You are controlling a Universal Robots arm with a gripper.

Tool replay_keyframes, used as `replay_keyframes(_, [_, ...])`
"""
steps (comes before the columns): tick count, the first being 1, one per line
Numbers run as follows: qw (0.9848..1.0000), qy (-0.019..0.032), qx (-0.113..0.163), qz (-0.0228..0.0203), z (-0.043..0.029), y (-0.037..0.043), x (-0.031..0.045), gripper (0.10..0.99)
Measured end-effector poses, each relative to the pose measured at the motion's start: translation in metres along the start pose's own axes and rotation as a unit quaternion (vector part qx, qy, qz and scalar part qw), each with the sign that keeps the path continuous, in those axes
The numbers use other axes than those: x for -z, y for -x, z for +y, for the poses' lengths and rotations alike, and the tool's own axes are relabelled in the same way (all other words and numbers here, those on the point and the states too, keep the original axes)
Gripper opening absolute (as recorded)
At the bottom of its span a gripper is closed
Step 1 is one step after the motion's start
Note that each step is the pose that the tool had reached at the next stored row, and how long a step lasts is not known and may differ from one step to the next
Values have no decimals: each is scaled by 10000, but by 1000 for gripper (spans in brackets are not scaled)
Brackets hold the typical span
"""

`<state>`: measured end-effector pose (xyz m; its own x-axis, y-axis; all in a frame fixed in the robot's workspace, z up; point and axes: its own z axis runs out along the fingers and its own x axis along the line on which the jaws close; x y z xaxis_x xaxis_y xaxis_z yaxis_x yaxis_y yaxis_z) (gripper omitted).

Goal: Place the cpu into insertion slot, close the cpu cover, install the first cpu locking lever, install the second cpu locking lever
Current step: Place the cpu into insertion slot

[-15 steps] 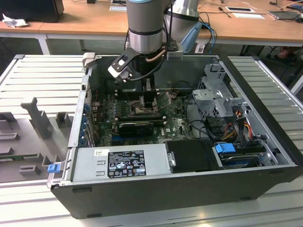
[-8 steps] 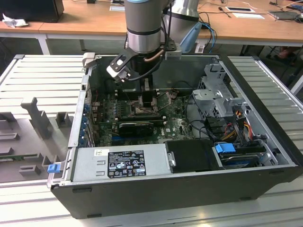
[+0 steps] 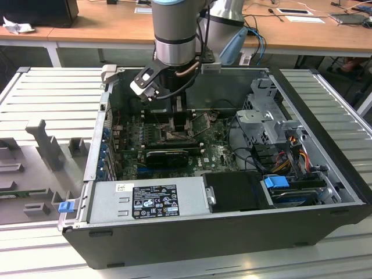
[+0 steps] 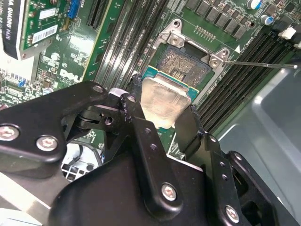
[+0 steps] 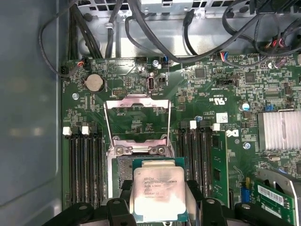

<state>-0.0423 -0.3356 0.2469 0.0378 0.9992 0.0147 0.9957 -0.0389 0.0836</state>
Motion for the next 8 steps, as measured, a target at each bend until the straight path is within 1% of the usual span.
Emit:
replay_keyframes(5, [10000, 0, 0, 0, -24, -3, -68, 525])
replay_keyframes(7, [10000, 0, 0, 0, -44, -2, -106, 525])
replay_keyframes(8, [10000, 0, 0, 0, -47, -4, -112, 525])
